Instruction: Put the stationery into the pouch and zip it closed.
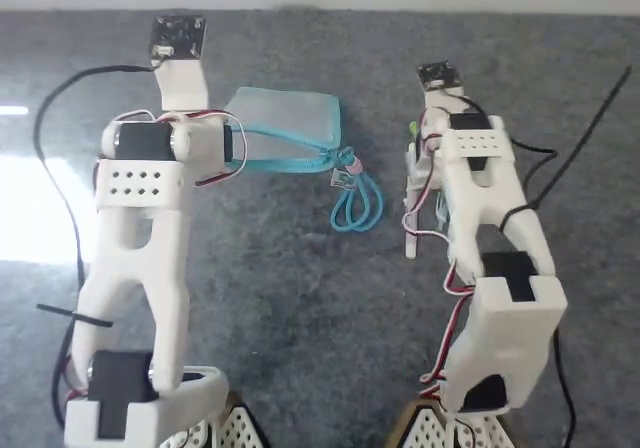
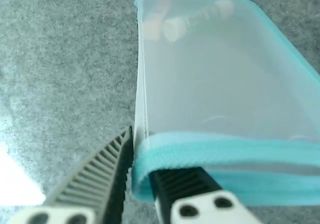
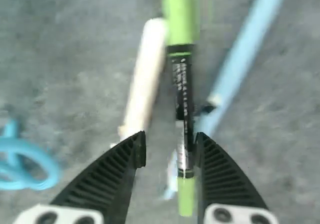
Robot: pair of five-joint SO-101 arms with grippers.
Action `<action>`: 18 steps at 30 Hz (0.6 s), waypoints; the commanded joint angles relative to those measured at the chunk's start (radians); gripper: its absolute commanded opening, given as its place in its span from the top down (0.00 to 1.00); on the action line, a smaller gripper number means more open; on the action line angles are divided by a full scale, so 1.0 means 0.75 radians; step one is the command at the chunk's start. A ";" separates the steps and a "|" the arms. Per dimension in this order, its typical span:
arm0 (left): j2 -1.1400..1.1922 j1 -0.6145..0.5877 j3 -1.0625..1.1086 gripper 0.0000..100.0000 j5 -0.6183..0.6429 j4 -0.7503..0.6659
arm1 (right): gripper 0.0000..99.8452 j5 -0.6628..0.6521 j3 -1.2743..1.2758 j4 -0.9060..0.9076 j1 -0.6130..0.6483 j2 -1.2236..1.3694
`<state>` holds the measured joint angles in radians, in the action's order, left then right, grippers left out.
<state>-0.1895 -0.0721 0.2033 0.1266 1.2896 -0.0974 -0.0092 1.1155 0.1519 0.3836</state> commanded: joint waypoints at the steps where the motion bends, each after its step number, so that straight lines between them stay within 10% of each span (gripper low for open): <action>1: -0.002 -0.006 0.003 0.99 -0.014 -0.027 | 0.85 0.063 -0.082 0.044 0.085 -0.011; 18: -0.012 -0.012 0.052 0.99 -0.014 -0.061 | 0.85 0.068 -0.151 -0.054 0.128 0.199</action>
<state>-0.1895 -0.0721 0.2401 0.1266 1.2528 -0.0560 -0.0660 1.0710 0.2424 0.5263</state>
